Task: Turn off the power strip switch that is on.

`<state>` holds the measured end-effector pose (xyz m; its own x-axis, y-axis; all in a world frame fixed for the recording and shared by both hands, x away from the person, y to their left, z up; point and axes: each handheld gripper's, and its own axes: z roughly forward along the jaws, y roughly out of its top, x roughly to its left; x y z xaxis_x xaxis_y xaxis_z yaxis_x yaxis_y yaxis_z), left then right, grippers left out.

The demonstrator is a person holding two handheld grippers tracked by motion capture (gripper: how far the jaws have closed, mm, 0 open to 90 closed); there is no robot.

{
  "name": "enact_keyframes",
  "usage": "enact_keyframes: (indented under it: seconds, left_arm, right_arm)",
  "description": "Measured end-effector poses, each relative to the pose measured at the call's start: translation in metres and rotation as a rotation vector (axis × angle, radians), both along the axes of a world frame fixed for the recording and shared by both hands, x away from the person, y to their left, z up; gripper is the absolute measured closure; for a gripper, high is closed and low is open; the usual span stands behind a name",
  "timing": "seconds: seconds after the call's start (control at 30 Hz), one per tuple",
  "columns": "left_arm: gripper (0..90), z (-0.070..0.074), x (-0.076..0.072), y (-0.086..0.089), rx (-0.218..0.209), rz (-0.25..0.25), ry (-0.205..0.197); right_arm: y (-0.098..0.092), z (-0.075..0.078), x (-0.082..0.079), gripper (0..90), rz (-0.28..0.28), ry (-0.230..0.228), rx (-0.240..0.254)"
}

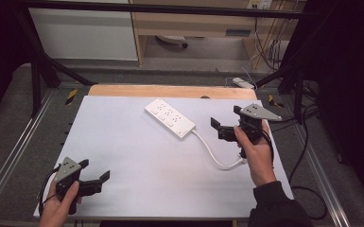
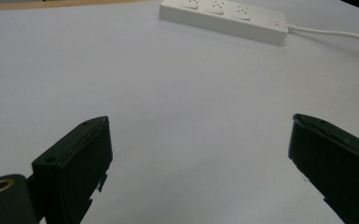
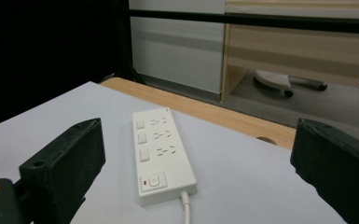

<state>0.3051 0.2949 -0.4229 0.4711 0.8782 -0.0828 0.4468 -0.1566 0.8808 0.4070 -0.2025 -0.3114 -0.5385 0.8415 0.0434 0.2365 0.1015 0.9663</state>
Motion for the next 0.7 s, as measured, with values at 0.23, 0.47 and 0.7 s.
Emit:
enact_keyframes:
  seconds: [0.23,0.47,0.7]
  left_arm:
    - [6.0,0.001,0.000,0.001,-0.013,-0.002,-0.002]
    - [6.0,0.001,0.000,0.001,-0.016,-0.005,-0.003]
    - [6.0,0.001,-0.001,0.001,-0.016,-0.004,-0.003]
  right_arm:
    - [-0.013,-0.002,-0.009,2.1,0.002,-0.026,0.004]
    - [-0.031,0.001,-0.019,1.9,-0.027,-0.044,0.016]
    - [-0.052,-0.002,-0.030,1.9,-0.068,-0.061,0.020]
